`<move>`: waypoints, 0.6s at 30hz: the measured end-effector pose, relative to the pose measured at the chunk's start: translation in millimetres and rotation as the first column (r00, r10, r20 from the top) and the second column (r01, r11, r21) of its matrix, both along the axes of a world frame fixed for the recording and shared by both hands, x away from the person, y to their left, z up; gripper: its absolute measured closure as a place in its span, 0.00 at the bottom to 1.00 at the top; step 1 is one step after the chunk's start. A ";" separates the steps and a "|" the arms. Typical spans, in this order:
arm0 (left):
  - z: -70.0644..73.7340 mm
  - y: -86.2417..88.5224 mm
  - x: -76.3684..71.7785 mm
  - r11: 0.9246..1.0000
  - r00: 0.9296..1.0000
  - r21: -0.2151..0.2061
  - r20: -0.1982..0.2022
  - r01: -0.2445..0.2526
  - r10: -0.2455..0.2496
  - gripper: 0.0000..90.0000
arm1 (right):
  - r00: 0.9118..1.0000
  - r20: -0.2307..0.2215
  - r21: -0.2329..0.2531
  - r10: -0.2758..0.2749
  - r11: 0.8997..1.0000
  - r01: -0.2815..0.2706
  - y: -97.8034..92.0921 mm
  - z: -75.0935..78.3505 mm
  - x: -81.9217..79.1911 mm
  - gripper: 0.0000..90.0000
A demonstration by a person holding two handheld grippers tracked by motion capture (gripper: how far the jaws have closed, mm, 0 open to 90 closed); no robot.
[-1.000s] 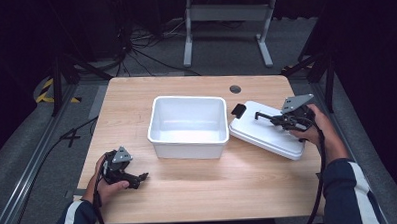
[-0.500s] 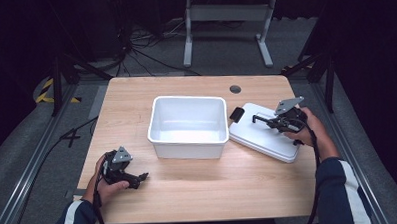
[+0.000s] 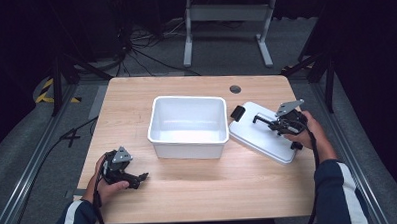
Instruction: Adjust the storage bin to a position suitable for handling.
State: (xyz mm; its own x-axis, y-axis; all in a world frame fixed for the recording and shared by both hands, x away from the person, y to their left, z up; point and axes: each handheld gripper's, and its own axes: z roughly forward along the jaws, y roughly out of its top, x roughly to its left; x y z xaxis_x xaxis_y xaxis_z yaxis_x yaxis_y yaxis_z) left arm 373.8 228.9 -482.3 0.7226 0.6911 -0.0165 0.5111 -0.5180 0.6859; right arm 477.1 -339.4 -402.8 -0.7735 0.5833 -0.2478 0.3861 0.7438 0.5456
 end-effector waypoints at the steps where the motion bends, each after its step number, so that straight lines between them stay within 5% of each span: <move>1: 0.0 -0.1 -0.3 1.000 1.000 -0.001 -0.005 -0.001 0.001 0.00 | 1.000 0.001 -0.002 -0.005 1.000 0.005 0.1 0.0 -0.3 0.92; 18: 0.2 0.6 -0.1 1.000 1.000 0.001 -0.005 0.007 -0.007 0.00 | 1.000 0.022 0.060 -0.020 0.998 0.019 5.7 11.0 -5.3 0.72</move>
